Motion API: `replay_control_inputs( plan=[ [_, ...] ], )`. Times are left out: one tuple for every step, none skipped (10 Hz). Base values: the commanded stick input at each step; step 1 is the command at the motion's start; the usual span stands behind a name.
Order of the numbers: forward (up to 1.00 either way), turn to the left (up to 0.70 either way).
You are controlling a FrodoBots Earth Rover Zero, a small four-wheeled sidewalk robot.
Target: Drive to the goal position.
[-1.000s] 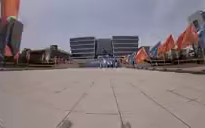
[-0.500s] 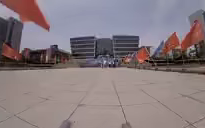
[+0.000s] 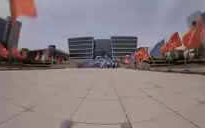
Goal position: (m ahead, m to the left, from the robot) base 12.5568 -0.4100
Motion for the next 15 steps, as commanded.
replay_control_inputs(
  plan=[
    [1.00, 0.00],
    [1.00, 0.00],
    [1.00, 0.00],
    [1.00, 0.00],
    [1.00, 0.00],
    [1.00, 0.00],
    [1.00, 0.00],
    [1.00, 0.00],
    [1.00, 0.00],
    [1.00, 0.00],
    [1.00, 0.00],
    [1.00, 0.00],
    [1.00, 0.00],
    [1.00, 0.00],
    [1.00, 0.00]
  ],
)
